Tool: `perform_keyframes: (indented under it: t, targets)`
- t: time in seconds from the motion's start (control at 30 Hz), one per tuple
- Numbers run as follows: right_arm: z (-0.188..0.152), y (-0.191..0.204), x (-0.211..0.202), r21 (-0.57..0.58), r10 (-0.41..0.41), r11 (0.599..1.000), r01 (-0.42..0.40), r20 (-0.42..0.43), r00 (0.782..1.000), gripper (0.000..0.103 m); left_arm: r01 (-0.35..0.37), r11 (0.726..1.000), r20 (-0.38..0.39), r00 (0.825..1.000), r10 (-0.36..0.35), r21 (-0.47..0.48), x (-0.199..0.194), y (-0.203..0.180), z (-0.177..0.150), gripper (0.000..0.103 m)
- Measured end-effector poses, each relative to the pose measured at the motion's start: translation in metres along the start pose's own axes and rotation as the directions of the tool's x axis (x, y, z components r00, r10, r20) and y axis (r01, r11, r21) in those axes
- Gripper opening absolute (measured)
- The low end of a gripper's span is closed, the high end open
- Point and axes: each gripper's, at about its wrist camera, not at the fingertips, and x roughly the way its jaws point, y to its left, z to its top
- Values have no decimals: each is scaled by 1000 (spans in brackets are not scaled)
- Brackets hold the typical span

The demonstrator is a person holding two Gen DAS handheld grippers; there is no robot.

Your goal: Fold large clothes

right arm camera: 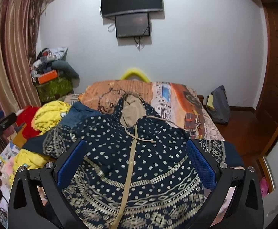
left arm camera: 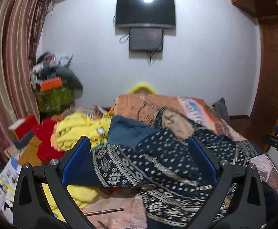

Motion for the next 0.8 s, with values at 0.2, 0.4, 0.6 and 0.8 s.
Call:
perform_keyframes:
  t: [0.2, 0.4, 0.6, 0.8]
  targets:
    - [1, -12, 59, 4, 8, 1000, -7, -115, 993, 103, -7, 993, -150, 989, -10, -114, 60, 59, -19, 103]
    - [-15, -21, 106, 37, 26, 999, -17, -245, 969, 103, 6, 950, -334, 935, -116, -313, 100, 119, -58, 103]
    - [-34, -28, 139, 83, 51, 996, -23, -354, 934, 103, -7, 858, -385, 896, -223, -513, 124, 168, -100, 102]
    - [-44, -29, 151, 96, 66, 995, -30, -403, 913, 103, -39, 759, -380, 882, -280, -650, 141, 207, -126, 93]
